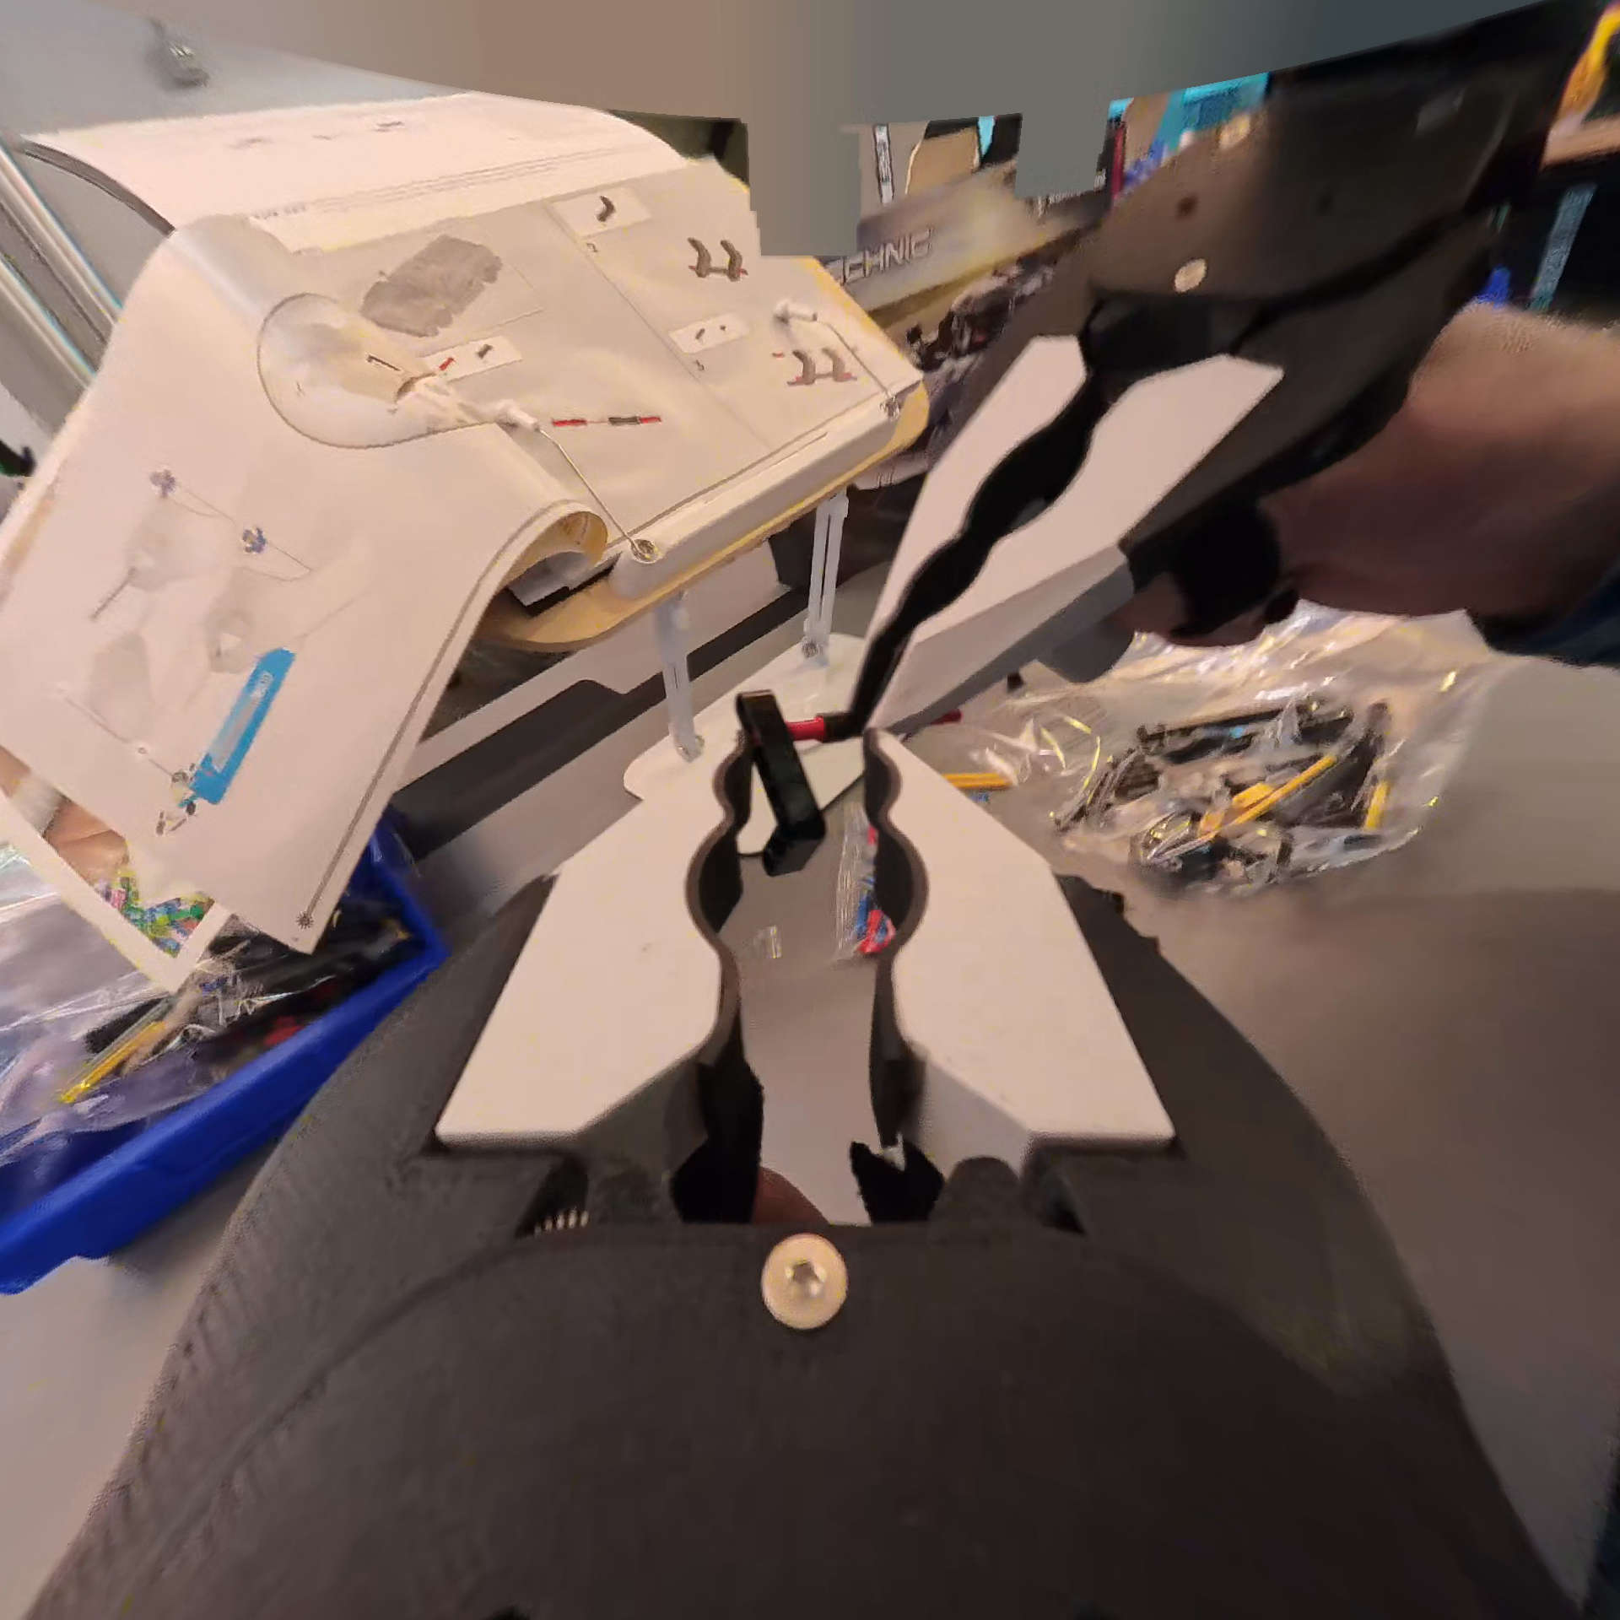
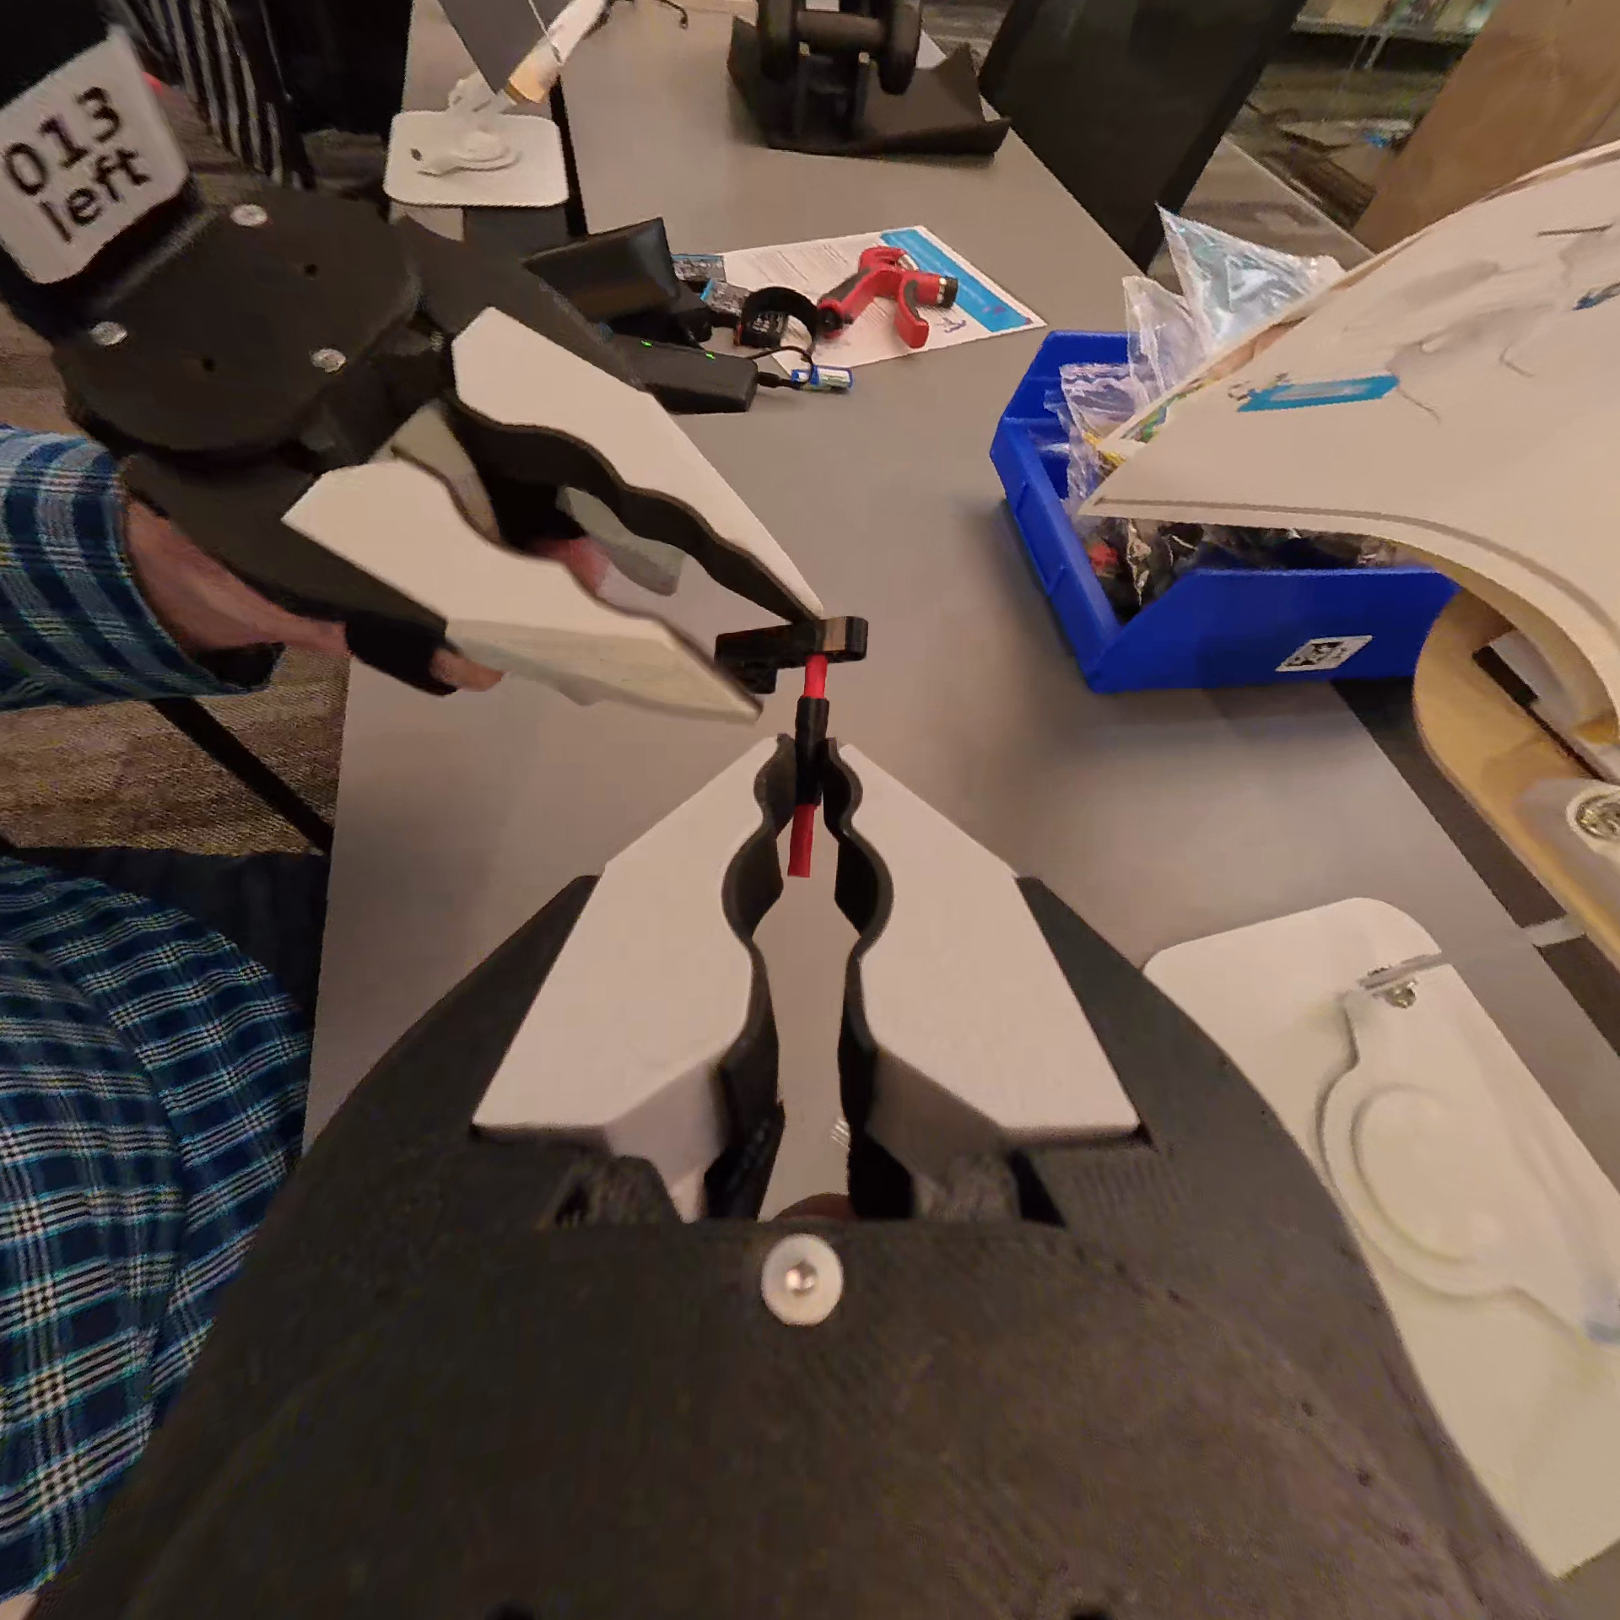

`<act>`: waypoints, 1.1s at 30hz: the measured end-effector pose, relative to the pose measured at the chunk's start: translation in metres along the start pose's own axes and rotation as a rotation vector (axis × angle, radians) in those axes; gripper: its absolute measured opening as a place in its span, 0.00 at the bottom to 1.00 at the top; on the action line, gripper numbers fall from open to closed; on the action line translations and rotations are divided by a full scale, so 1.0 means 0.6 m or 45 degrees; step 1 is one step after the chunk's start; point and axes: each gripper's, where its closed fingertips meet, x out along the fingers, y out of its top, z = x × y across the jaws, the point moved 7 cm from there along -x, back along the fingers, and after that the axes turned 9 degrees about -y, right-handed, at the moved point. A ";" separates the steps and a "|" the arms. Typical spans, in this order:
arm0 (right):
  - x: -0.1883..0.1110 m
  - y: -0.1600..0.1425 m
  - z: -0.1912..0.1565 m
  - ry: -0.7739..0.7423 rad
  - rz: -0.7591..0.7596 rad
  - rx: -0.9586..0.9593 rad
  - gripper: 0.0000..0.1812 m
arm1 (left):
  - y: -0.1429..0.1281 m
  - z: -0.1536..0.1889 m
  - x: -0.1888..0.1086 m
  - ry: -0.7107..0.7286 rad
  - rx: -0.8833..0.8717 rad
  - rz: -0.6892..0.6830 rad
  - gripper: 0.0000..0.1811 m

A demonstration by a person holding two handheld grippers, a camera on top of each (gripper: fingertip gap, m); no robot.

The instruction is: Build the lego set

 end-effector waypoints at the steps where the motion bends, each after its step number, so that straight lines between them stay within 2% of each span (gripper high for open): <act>1: 0.001 0.000 0.000 -0.010 -0.016 0.004 0.01 | -0.003 0.002 0.004 0.004 0.014 -0.033 0.15; 8: 0.005 -0.002 -0.005 -0.022 -0.054 0.079 0.01 | -0.010 -0.001 0.008 0.145 0.149 -0.125 0.05; 16: 0.006 0.000 -0.007 -0.028 -0.072 0.085 0.01 | -0.008 0.005 0.009 0.214 0.286 -0.150 0.04; 20: 0.005 -0.001 -0.009 0.001 -0.076 0.061 0.01 | -0.009 0.006 0.006 0.172 0.276 -0.146 0.04; 24: 0.003 0.001 -0.008 0.037 -0.042 0.054 0.01 | -0.007 0.002 0.002 0.121 0.168 -0.093 0.04; 33: 0.006 0.002 -0.004 0.063 -0.015 0.091 0.00 | -0.009 -0.002 0.003 0.108 0.040 -0.043 0.04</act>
